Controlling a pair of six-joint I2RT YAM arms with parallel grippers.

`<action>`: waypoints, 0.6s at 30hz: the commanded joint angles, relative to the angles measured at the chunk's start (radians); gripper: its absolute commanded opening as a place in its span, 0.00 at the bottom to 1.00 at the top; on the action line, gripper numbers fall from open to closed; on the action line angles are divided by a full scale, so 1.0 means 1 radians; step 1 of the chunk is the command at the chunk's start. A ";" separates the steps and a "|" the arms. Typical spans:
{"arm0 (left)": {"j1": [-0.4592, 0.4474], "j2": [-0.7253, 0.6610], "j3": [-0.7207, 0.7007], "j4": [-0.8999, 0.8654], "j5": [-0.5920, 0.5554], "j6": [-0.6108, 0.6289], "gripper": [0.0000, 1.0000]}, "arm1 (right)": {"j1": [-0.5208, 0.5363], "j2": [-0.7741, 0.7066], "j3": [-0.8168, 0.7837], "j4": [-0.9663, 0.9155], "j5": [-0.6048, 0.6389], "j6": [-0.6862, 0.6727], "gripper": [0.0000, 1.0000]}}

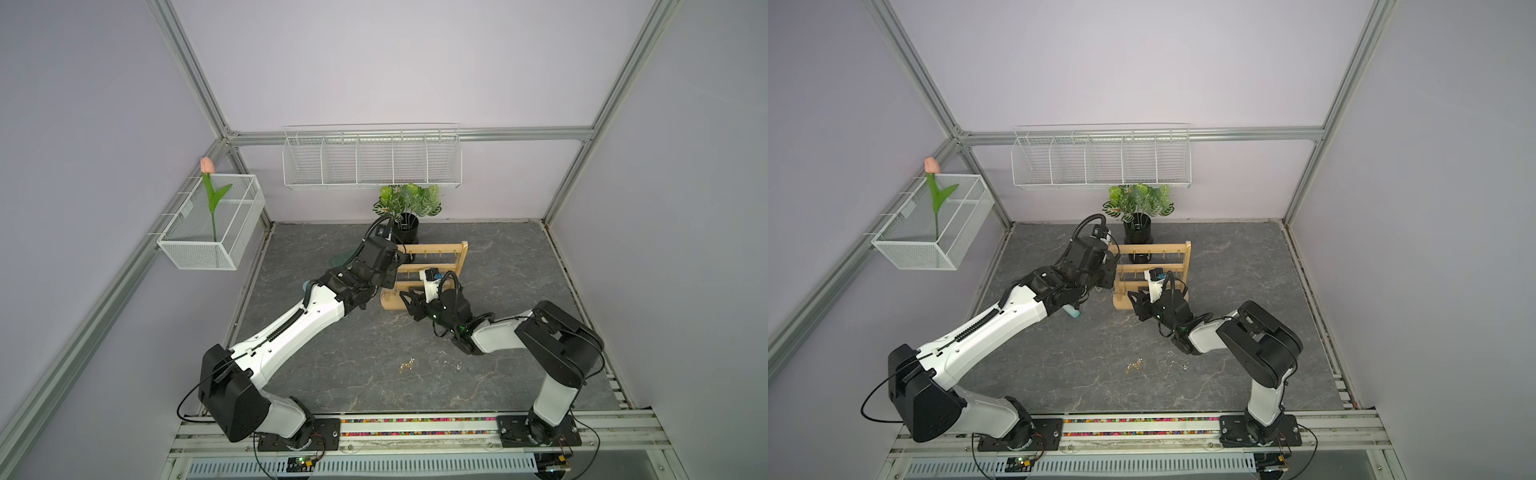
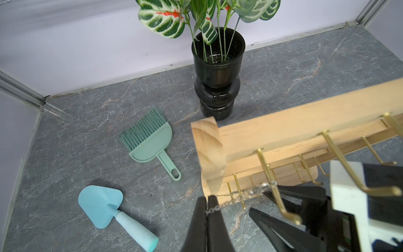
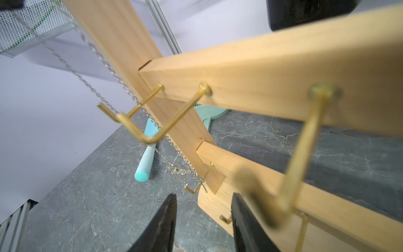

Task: Hang the necklace on the jewelry display stand
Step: Hang the necklace on the stand.

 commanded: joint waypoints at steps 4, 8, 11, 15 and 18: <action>0.006 -0.032 -0.007 0.013 0.010 -0.013 0.00 | 0.013 0.048 0.048 0.140 0.011 0.020 0.45; 0.006 -0.031 -0.012 0.015 0.013 -0.014 0.00 | 0.013 0.086 0.080 0.157 0.014 0.023 0.45; 0.006 -0.030 -0.011 0.015 0.012 -0.015 0.00 | 0.014 0.109 0.104 0.155 0.010 0.029 0.43; 0.006 -0.030 -0.009 0.016 0.013 -0.014 0.00 | 0.014 0.131 0.119 0.154 0.020 0.035 0.38; 0.006 -0.028 -0.009 0.016 0.014 -0.014 0.00 | 0.014 0.144 0.130 0.152 0.013 0.035 0.30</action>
